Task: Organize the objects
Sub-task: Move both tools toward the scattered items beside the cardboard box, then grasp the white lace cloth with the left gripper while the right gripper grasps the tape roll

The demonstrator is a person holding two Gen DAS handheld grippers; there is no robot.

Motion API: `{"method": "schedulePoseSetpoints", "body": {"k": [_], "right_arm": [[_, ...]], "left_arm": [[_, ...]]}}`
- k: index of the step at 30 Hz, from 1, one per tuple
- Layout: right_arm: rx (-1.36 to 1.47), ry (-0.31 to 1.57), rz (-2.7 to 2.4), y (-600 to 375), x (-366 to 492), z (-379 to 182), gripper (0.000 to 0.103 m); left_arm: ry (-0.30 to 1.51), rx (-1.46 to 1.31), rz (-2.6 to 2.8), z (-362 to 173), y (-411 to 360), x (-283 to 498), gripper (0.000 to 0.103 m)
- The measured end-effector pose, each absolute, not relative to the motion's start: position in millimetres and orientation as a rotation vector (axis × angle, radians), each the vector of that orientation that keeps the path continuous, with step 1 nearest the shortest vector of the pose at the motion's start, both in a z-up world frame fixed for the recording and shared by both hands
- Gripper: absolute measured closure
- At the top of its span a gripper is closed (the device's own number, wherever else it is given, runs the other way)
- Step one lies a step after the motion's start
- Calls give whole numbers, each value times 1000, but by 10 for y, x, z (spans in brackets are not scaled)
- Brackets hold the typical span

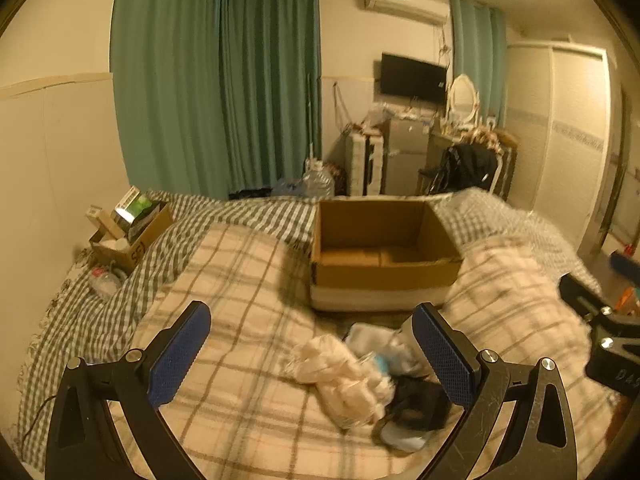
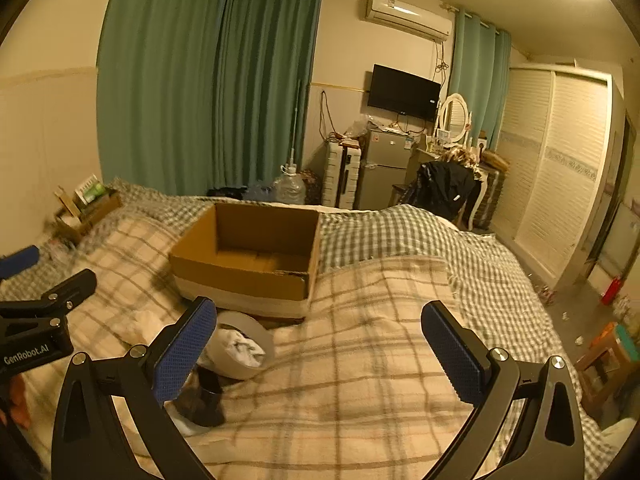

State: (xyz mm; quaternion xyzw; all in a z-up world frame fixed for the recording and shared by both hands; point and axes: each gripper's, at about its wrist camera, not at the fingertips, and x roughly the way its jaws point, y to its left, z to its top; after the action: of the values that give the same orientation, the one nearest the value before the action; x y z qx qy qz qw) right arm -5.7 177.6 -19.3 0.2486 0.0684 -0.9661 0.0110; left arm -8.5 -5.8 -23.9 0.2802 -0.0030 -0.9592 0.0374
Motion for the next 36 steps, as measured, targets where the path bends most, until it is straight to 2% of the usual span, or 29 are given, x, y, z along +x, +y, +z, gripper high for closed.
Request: {"method": "schedulePoseSetpoints", "body": {"k": [12, 13, 15, 17, 18, 19, 20, 26, 31, 36], "right_arm": [[908, 205, -2925, 1792, -341, -564, 0], [921, 199, -2914, 1797, -361, -592, 0], [950, 185, -2891, 1802, -410, -658, 0], [980, 177, -2871, 1801, -459, -718, 0], [993, 172, -2857, 1794, -481, -744, 0], [1001, 171, -2846, 1778, -495, -757, 0], [1017, 178, -2827, 1745, -525, -785, 0], [1093, 313, -2715, 1394, -665, -966, 1], [1195, 499, -2643, 1097, -839, -1277, 11], [1272, 537, -2608, 1060, -979, -1492, 15]], "left_arm": [[-24, 1217, -2825, -1023, -40, -513, 5], [-11, 1257, -2823, -1095, -29, -570, 8], [6, 1335, -2829, -1242, 2, -665, 23], [69, 1404, -2870, -1322, 0, -703, 59], [105, 1416, -2895, -1309, -17, -696, 68], [119, 1419, -2909, -1295, -22, -684, 85], [111, 1400, -2906, -1273, -29, -661, 88], [84, 1274, -2970, -952, -100, -531, 91], [93, 1203, -2982, -784, -245, -547, 91], [140, 1228, -2980, -875, -349, -618, 91]]}}
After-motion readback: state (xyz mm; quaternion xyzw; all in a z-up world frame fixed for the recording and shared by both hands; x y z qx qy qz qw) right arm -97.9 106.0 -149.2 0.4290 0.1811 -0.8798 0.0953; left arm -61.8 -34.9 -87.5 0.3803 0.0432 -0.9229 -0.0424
